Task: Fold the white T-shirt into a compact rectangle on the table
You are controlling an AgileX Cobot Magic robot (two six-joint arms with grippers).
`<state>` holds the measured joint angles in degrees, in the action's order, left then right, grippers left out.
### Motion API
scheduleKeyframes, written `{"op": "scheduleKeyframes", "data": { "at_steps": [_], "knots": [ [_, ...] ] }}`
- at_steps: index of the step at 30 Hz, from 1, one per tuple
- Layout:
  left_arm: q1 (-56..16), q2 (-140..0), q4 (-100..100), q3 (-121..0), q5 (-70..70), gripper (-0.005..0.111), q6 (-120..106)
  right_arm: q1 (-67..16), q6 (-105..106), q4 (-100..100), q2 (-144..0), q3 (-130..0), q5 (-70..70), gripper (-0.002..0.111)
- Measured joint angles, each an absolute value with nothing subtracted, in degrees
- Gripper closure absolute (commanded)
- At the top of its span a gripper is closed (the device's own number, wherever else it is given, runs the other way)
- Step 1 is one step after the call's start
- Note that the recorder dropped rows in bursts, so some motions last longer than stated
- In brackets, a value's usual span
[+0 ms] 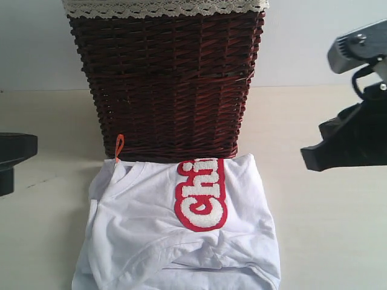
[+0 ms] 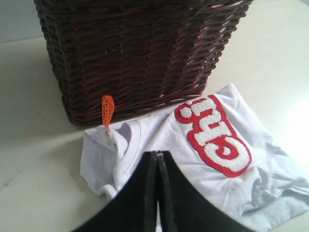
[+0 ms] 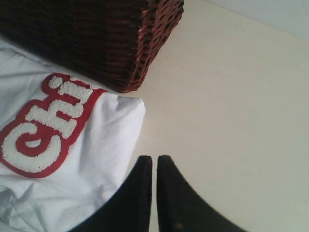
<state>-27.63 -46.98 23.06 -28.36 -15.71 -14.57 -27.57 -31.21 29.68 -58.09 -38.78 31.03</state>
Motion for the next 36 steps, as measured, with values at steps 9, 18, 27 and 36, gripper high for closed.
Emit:
{"op": "scheduleKeyframes", "data": {
  "at_steps": [9,18,27,36],
  "knots": [
    [-27.63,-36.36,21.91,-26.8,-20.95,0.107,-14.57,-27.57,-31.32,29.38,-45.93,-35.14,31.63,0.101],
    [-27.63,-35.14,21.69,-26.8,-20.95,0.107,-14.57,-27.57,-31.32,29.26,-42.94,-35.14,31.76,0.101],
    [-27.63,-35.14,21.1,-26.8,-20.98,0.107,-15.01,-27.57,-31.4,29.16,-42.89,-34.96,31.76,0.101],
    [-27.63,-30.45,14.97,-22.07,-7.09,0.107,-12.6,-27.57,-31.46,29.04,-42.89,-34.96,31.89,0.101]
  ]
}}
